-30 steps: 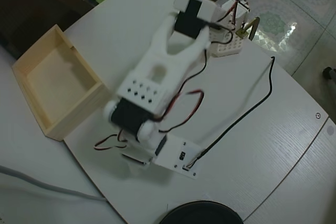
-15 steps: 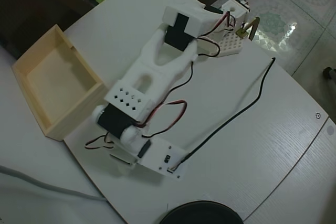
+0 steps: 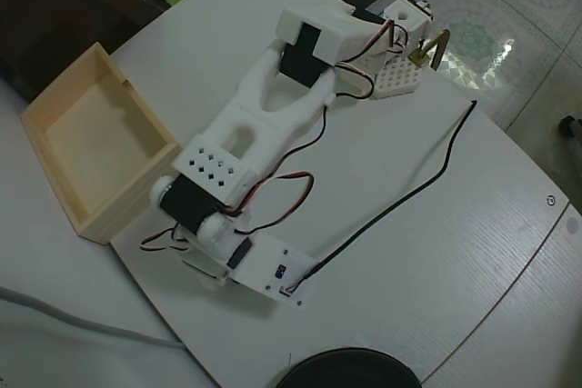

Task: Pick up the small blue cube and put it into the box

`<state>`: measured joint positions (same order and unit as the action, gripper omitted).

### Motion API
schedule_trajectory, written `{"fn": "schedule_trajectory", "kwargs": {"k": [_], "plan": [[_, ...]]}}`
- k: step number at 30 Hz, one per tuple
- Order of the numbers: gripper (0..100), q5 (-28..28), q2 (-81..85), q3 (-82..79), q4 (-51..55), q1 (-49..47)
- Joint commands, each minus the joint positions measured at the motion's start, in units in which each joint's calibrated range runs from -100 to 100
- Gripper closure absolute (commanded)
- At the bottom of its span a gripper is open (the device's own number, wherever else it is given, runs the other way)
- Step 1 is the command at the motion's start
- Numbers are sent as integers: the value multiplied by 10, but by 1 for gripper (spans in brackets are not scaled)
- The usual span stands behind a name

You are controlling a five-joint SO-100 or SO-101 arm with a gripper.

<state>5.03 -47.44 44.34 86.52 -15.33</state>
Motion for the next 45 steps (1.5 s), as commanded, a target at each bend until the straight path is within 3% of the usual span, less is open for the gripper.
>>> {"fn": "schedule_trajectory", "kwargs": {"k": [1, 11, 45], "plan": [[78, -3, 5, 19, 5, -14], [78, -10, 4, 18, 6, -45], [81, 6, -42, 71, 4, -8]]}}
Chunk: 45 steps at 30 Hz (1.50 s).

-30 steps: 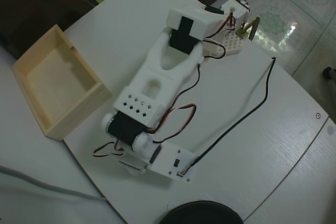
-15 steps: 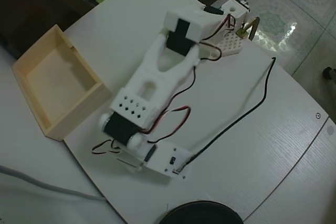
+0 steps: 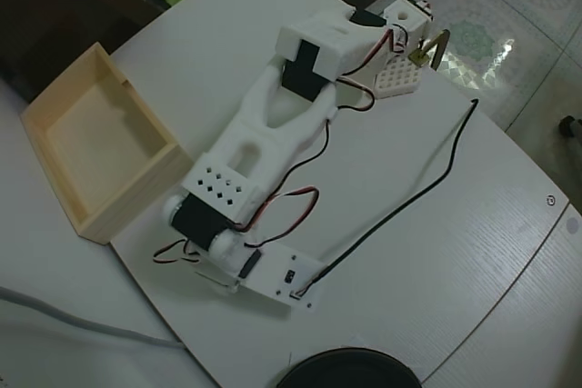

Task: Pick up the small blue cube and put it into the box

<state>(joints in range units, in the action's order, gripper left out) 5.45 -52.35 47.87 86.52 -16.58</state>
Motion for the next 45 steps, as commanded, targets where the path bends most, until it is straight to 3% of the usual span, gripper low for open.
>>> {"fn": "schedule_trajectory", "kwargs": {"k": [1, 18, 34, 45], "plan": [[82, 1, 7, 38, 5, 5], [91, 1, 7, 40, 5, 5], [91, 2, 17, 47, 6, 5], [91, 3, 15, 210, 114, 5]]}}
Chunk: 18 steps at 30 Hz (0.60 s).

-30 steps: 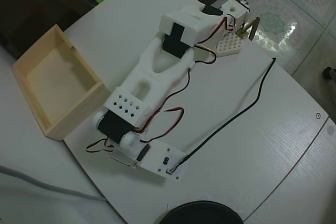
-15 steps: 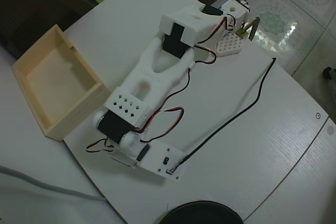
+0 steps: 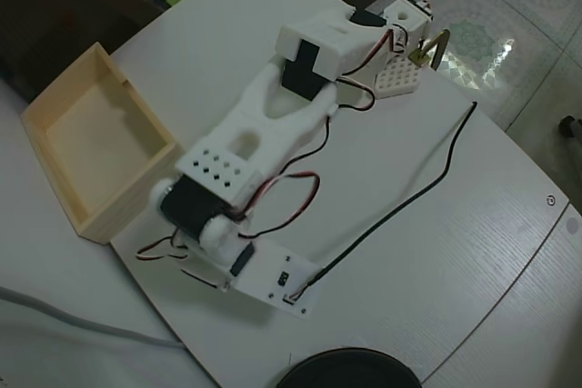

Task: Pick up the small blue cube and put it into the box

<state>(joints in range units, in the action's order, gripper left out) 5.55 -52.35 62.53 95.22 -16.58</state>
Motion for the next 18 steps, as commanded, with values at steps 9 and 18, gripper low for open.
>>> {"fn": "schedule_trajectory", "kwargs": {"k": [9, 18], "plan": [[91, 17, 18, 111, 44, 61], [90, 35, 19, 127, 43, 101]]}}
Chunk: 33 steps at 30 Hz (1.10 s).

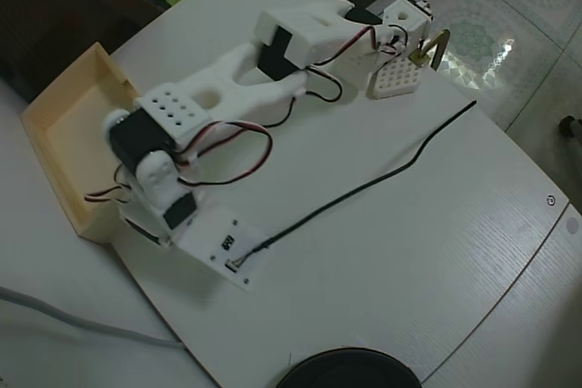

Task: Pick up the small blue cube and put it into the box

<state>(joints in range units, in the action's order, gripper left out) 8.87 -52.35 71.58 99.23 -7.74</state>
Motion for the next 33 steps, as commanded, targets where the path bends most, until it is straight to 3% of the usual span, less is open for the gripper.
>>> {"fn": "schedule_trajectory", "kwargs": {"k": [1, 22, 33], "plan": [[90, 3, 20, 42, 3, 16], [90, 97, 31, 148, -3, 177], [90, 105, 30, 144, -34, 230]]}}
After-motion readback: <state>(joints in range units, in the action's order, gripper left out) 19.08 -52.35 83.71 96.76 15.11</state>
